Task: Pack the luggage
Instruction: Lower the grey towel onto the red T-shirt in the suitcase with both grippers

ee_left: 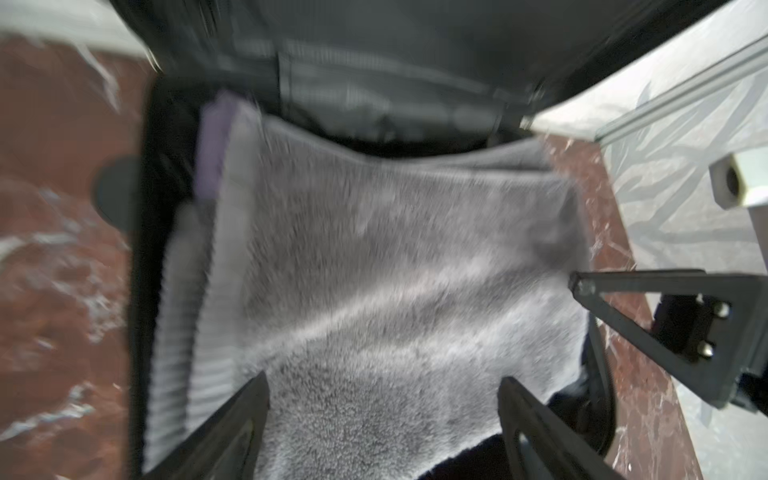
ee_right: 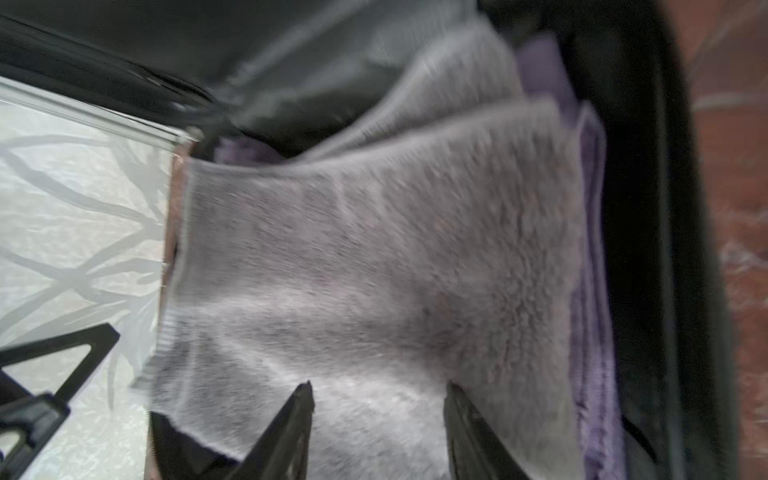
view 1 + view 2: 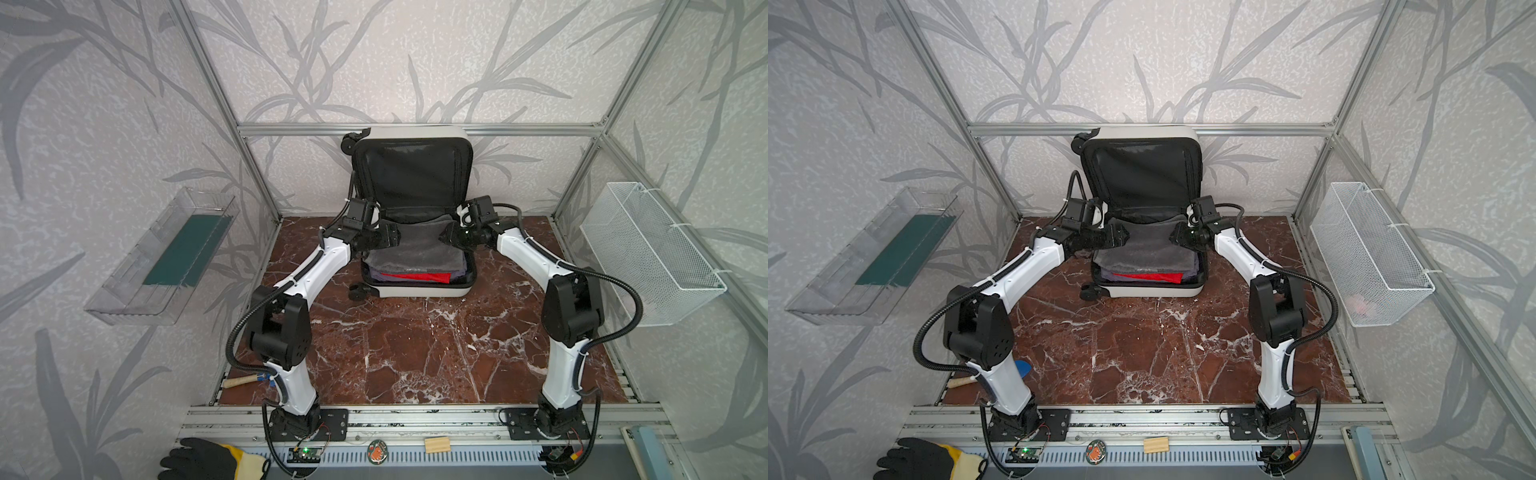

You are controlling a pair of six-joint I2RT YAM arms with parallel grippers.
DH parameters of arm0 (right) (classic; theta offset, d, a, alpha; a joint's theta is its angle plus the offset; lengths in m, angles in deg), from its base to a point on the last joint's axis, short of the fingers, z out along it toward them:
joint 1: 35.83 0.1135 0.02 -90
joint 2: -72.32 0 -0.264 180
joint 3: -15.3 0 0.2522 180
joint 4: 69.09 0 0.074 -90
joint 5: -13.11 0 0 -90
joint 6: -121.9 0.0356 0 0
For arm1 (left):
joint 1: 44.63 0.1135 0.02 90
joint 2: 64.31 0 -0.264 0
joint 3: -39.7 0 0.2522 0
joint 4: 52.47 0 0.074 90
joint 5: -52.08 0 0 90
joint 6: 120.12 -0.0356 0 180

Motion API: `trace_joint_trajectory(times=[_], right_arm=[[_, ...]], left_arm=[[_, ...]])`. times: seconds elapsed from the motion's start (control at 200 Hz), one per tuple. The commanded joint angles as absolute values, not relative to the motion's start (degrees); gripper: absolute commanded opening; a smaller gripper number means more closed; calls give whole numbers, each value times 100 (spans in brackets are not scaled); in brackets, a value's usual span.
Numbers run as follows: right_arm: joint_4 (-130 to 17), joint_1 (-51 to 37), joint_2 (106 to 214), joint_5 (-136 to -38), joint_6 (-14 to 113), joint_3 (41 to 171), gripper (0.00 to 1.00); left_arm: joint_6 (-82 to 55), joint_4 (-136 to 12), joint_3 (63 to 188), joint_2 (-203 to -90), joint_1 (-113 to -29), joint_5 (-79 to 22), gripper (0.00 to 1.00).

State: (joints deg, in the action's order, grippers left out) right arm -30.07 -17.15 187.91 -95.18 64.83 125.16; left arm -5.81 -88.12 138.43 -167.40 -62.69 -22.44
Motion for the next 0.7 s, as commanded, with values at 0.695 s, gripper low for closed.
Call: trace_joint_trajectory(times=[0.695], right_arm=[[-2603,-1974,19772,-9615,6612,14061,52]], left_arm=[[-484,-8537,13352,-16586,-6291,-2113,88]])
